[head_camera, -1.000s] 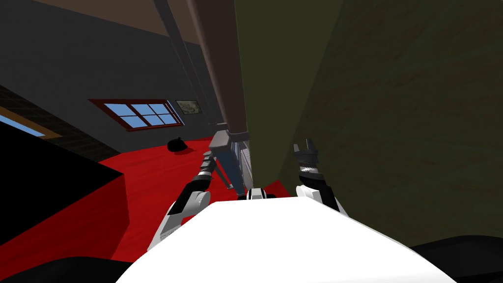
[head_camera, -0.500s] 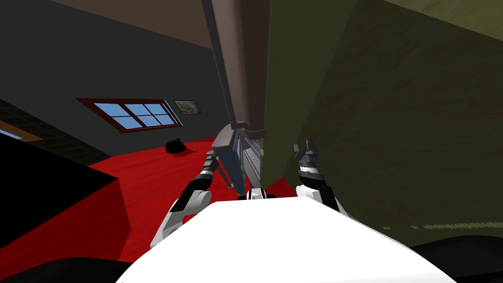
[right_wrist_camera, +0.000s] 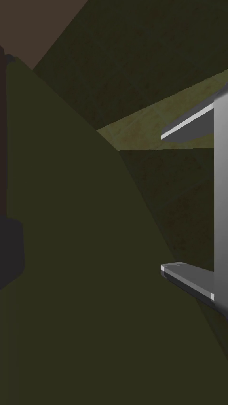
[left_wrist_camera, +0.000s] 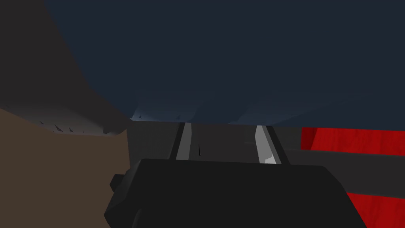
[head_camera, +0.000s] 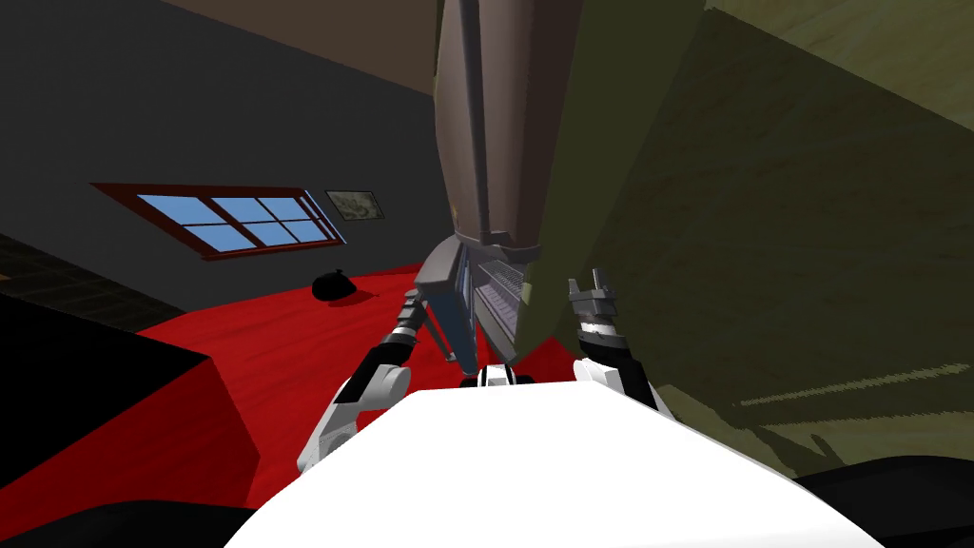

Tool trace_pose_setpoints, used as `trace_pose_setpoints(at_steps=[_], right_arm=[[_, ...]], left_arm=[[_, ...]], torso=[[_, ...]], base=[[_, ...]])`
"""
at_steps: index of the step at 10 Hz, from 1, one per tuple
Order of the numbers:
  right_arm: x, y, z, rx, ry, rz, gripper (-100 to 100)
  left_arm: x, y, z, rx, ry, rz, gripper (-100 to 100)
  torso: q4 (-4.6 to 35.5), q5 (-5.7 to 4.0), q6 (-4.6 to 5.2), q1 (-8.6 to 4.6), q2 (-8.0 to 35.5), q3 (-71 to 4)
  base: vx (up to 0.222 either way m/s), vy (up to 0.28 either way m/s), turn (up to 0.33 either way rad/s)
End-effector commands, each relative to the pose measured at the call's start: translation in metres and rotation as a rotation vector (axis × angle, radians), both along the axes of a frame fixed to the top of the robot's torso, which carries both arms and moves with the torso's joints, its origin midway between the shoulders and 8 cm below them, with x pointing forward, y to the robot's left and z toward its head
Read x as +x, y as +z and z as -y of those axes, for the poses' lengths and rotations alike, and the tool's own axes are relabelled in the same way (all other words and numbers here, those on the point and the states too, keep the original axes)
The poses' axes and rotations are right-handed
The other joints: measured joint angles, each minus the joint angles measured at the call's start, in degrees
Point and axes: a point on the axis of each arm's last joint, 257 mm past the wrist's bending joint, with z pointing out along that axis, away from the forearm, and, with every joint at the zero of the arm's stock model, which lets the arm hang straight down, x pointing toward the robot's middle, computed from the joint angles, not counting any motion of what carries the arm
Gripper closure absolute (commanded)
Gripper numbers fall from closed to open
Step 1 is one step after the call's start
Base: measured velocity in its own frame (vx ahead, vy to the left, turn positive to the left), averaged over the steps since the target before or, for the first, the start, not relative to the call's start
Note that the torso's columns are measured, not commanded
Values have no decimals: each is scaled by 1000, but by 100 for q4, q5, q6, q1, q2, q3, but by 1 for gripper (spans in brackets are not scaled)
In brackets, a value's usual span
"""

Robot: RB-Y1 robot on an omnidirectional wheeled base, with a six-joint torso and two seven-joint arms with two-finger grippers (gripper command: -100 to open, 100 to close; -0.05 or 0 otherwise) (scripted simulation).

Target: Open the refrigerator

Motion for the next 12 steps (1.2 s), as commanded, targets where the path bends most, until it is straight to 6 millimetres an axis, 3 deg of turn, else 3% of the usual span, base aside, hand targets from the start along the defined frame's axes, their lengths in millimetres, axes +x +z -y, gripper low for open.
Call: trace_pose_setpoints(at_steps=[1, 5, 12], right_arm=[[0, 0, 0, 0, 0, 0, 0], [0, 0, 0, 0, 0, 0, 0], [0, 0, 0, 0, 0, 0, 0]], left_arm=[[3, -7, 8, 1, -32, -19, 100], [3, 5, 16, 2, -55, 12, 100], [5, -1, 47, 2, -157, -6, 100]], torso=[[1, 5, -17, 7, 17, 14], [22, -7, -6, 7, 35, 23], [7, -25, 28, -36, -42, -32]], base=[[-67, 277, -117], [-16, 202, -73], [26, 353, -112]])
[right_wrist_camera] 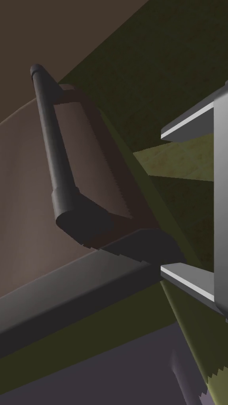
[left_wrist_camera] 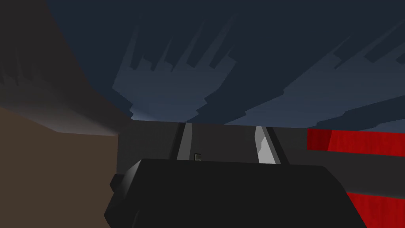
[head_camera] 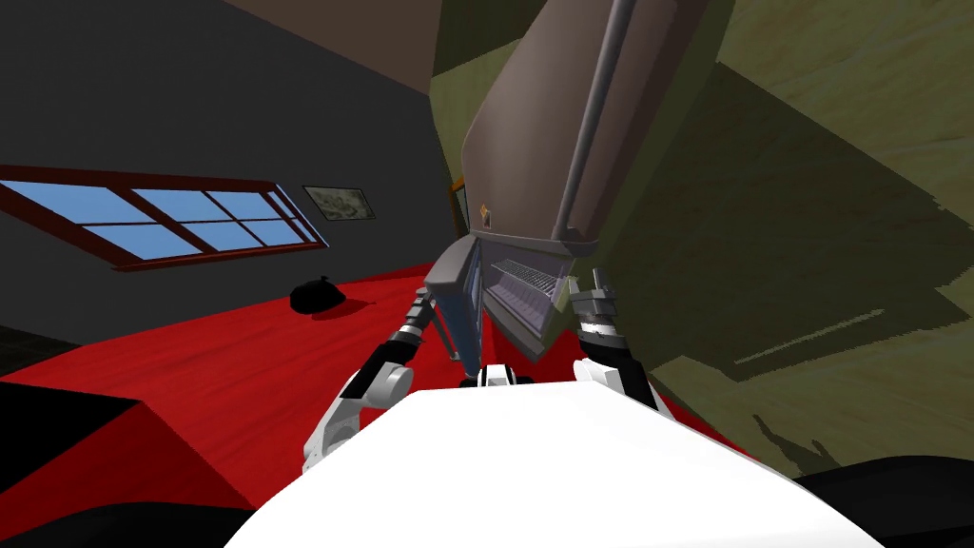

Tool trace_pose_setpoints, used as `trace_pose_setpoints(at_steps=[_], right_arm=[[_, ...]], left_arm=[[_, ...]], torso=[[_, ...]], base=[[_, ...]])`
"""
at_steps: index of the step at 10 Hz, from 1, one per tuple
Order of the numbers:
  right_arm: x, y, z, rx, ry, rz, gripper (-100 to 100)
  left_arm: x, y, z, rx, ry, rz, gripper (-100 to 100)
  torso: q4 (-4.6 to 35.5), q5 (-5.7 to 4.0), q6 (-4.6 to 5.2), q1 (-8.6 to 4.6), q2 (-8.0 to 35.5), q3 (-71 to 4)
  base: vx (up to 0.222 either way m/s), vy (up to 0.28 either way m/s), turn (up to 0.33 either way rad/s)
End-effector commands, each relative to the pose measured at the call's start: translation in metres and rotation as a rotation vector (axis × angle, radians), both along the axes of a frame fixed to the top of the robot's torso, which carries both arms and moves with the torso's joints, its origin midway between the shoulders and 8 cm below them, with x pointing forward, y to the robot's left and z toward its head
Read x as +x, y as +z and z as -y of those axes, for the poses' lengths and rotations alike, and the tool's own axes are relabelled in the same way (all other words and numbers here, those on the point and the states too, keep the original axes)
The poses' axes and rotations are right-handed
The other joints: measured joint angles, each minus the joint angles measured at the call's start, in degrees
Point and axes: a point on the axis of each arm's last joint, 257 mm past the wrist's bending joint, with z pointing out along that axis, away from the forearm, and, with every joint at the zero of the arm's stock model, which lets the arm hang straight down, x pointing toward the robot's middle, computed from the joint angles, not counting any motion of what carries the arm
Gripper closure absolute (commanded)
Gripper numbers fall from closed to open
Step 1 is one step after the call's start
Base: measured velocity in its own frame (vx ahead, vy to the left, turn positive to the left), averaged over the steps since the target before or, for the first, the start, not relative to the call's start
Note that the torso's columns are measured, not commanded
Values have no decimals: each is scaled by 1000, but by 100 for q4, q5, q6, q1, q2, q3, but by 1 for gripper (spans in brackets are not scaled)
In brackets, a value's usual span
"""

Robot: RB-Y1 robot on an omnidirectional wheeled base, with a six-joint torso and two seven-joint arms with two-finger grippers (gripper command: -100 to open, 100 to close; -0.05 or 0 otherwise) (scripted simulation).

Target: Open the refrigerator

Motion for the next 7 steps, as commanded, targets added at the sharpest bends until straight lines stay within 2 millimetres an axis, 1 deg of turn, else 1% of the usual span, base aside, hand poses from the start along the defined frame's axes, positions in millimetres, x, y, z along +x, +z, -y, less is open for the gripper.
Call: trace_pose_setpoints(at_steps=[1, 3, 4, 5, 6, 7], right_arm=[[0, 0, 0, 0, 0, 0, 0], [0, 0, 0, 0, 0, 0, 0], [0, 0, 0, 0, 0, 0, 0], [0, 0, 0, 0, 0, 0, 0], [0, 0, 0, 0, 0, 0, 0], [0, 0, 0, 0, 0, 0, 0]], left_arm=[[1, -1, 10, 0, -33, -3, 100], [0, -5, 22, 1, -73, -12, 100], [0, -5, 22, 1, -73, -12, 100], [0, -7, 28, 1, -93, -18, 100], [0, -7, 28, 1, -93, -18, 100], [-1, -9, 34, 2, -112, -23, 100]], torso=[[0, 5, 10, 30, -22, -14], [-6, 4, 6, 5, -12, -9], [-9, 9, 9, 22, -19, -11], [-13, 11, -11, -2, -2, 2], [-14, 11, -13, 8, 7, 10], [-14, 18, -29, 15, 33, 26]], base=[[25, 385, -73], [12, 392, -154], [-6, 333, -104], [11, 314, -94], [-22, 285, -77], [-16, 321, -101]])
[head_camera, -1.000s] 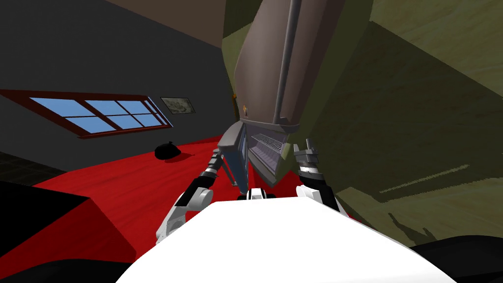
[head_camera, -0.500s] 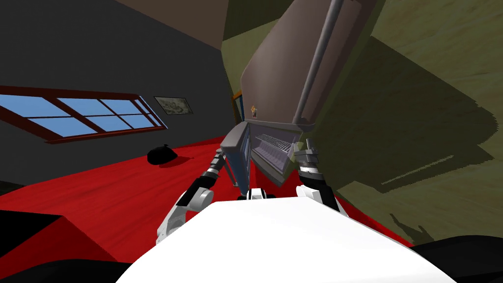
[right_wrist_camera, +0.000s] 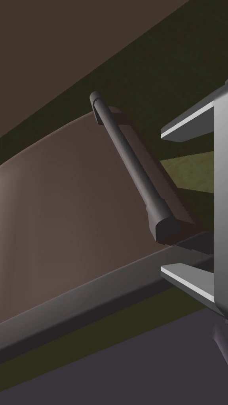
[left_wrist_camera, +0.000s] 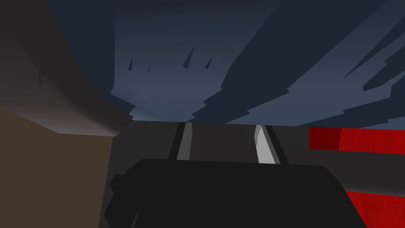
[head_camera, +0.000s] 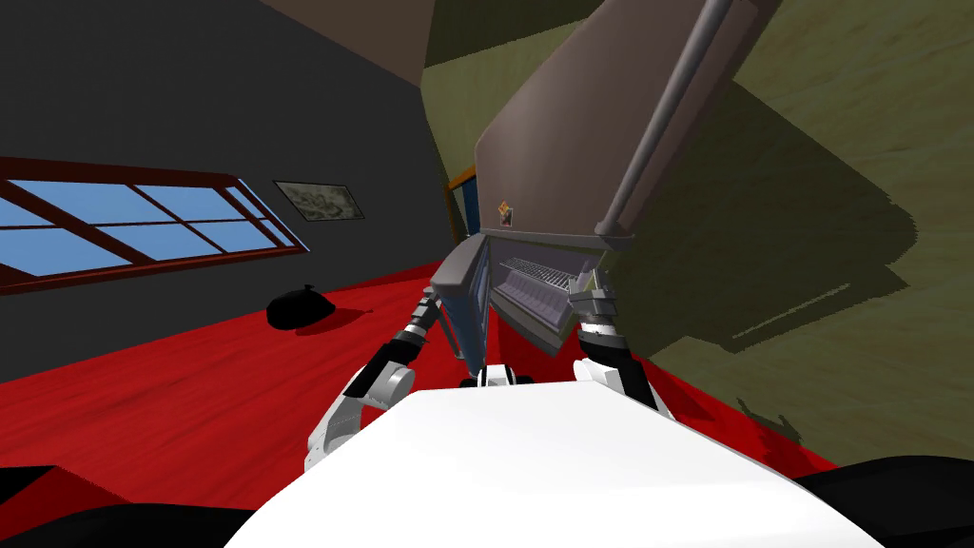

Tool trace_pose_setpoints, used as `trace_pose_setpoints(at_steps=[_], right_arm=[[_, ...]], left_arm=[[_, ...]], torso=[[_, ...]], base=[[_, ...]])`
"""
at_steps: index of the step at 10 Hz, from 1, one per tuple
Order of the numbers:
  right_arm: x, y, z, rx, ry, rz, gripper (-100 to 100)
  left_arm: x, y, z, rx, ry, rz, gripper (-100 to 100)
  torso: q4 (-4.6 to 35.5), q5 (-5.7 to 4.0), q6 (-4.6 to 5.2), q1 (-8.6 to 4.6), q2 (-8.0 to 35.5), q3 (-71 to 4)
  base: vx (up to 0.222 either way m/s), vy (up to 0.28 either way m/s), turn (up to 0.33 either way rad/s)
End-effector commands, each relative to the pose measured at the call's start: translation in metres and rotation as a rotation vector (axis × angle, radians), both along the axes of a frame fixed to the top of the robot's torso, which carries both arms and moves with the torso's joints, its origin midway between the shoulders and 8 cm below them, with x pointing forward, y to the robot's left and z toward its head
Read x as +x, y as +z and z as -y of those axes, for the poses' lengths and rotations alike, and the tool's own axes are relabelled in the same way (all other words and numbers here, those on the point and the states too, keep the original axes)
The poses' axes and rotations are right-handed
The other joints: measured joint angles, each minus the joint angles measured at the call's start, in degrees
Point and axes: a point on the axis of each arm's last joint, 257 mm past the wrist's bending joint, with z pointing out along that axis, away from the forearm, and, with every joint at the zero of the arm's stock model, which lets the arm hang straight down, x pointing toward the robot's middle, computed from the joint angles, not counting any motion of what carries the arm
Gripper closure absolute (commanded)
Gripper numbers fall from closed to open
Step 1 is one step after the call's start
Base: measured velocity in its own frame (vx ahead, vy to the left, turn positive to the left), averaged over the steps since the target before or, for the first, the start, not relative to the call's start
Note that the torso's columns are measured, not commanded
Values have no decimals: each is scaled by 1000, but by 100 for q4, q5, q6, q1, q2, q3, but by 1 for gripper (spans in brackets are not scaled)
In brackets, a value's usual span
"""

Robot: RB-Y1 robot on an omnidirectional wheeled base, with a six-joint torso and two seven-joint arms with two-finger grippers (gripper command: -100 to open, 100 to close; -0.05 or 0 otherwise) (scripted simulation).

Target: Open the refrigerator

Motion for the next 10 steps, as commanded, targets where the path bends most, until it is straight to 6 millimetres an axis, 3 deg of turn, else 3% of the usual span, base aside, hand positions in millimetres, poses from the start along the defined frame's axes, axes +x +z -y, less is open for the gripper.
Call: trace_pose_setpoints(at_steps=[1, 2, 3, 4, 5, 6, 7, 8, 9, 10], right_arm=[[0, 0, 0, 0, 0, 0, 0], [0, 0, 0, 0, 0, 0, 0], [0, 0, 0, 0, 0, 0, 0], [0, 0, 0, 0, 0, 0, 0], [0, 0, 0, 0, 0, 0, 0], [0, 0, 0, 0, 0, 0, 0], [0, 0, 0, 0, 0, 0, 0], [0, 0, 0, 0, 0, 0, 0], [0, 0, 0, 0, 0, 0, 0], [0, 0, 0, 0, 0, 0, 0]], left_arm=[[0, 0, 4, 0, -14, 0, 100], [4, 2, 28, -12, -62, 5, 100], [4, 2, 28, -12, -62, 5, 100], [8, 1, 48, -18, -103, 2, 100], [7, 0, 51, -20, -108, 0, 100], [10, -1, 72, -24, -149, -2, 100], [9, -2, 74, -26, -154, -4, 100], [11, -2, 94, -27, -195, -6, 100], [10, -3, 97, -30, -201, -8, 100], [11, -3, 117, -28, -240, -9, 100]], torso=[[3, 10, -9, 36, 17, 14], [10, 5, -19, -3, 34, 25], [22, -3, -1, 26, 13, 9], [20, 0, 0, 28, 12, 3], [16, 0, 13, 23, -10, -7], [14, -7, 22, 3, -27, -22], [12, -11, 29, -3, -33, -27], [11, -13, 26, -18, -26, -24], [11, -15, 29, -13, -38, -25], [13, -22, 32, -51, -40, 0]], base=[[-1, 163, -41], [67, 240, 99], [65, 275, 9], [101, 288, 61], [118, 284, 32], [100, 324, 63], [73, 310, 5], [113, 351, 54], [93, 286, 17], [82, 287, 44]])
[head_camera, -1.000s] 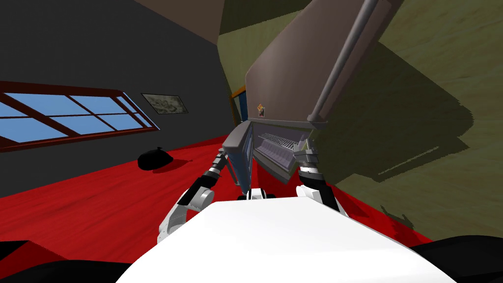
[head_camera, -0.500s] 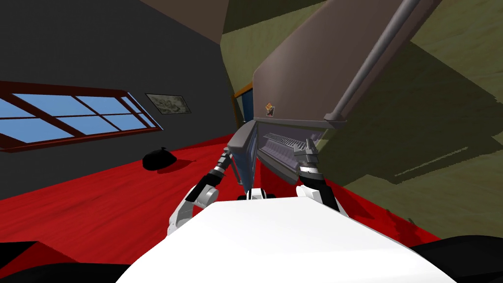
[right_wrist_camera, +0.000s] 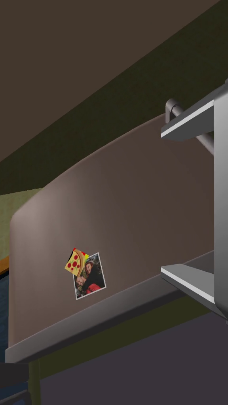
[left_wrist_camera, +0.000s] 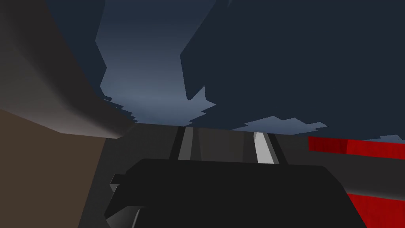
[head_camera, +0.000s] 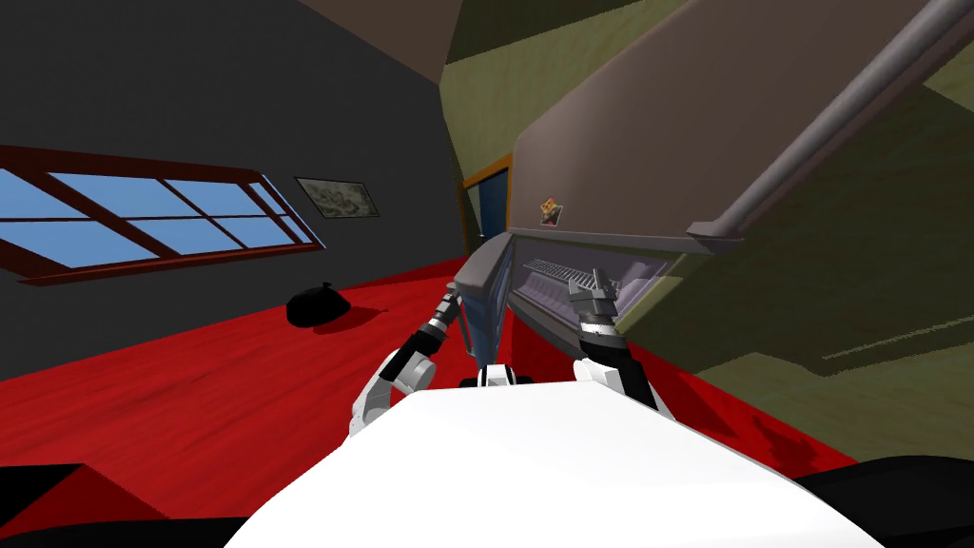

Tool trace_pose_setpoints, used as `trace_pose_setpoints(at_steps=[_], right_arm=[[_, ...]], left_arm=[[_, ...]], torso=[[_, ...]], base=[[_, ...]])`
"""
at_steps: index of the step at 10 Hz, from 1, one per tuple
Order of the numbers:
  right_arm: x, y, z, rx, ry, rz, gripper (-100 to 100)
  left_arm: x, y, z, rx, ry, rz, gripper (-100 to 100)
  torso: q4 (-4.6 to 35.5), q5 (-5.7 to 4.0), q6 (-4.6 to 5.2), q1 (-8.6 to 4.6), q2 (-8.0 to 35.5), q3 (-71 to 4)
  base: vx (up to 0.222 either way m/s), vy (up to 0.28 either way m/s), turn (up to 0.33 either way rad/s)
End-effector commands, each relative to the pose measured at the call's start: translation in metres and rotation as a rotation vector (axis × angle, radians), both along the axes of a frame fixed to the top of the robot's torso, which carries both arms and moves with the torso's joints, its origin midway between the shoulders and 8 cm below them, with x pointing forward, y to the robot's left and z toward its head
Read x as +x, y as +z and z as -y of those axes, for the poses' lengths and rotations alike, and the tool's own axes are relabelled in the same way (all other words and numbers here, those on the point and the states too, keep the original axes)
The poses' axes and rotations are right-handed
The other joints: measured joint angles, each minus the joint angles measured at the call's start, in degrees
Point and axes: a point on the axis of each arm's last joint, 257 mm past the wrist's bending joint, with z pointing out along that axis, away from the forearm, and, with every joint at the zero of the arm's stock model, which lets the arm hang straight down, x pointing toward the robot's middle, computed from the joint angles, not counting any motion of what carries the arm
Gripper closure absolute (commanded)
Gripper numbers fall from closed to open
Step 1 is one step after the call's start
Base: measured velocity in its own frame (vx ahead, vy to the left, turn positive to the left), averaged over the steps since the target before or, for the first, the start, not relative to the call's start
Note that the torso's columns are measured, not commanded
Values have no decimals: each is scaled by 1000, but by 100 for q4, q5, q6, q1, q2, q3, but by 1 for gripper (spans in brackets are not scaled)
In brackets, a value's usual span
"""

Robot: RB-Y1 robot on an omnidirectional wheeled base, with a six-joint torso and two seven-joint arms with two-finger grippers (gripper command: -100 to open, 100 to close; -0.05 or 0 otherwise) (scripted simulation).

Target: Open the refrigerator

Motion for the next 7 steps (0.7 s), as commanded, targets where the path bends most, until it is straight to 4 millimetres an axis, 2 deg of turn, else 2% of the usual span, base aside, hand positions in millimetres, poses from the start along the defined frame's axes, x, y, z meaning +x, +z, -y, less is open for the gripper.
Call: trace_pose_setpoints(at_steps=[1, 3, 4, 5, 7], right_arm=[[0, 0, 0, 0, 0, 0, 0], [0, 0, 0, 0, 0, 0, 0], [0, 0, 0, 0, 0, 0, 0], [0, 0, 0, 0, 0, 0, 0], [0, 0, 0, 1, 0, 1, 0]], left_arm=[[-1, -4, 28, -2, -62, -13, 100], [-1, -4, 48, 2, -103, -14, 100], [-3, -5, 51, 0, -109, -17, 100], [-4, 17, 40, -10, -95, 11, -100], [-12, 28, 42, -18, -107, 11, -100]], torso=[[-2, -6, 5, -4, 12, 9], [1, -16, 22, -20, 16, 27], [16, -24, 21, -53, 7, 66], [20, -32, 22, -86, 6, 89], [80, -24, -17, -42, 69, 84]], base=[[106, 265, 23], [115, 280, 32], [77, 152, 5], [35, 79, 138], [13, 7, 124]])
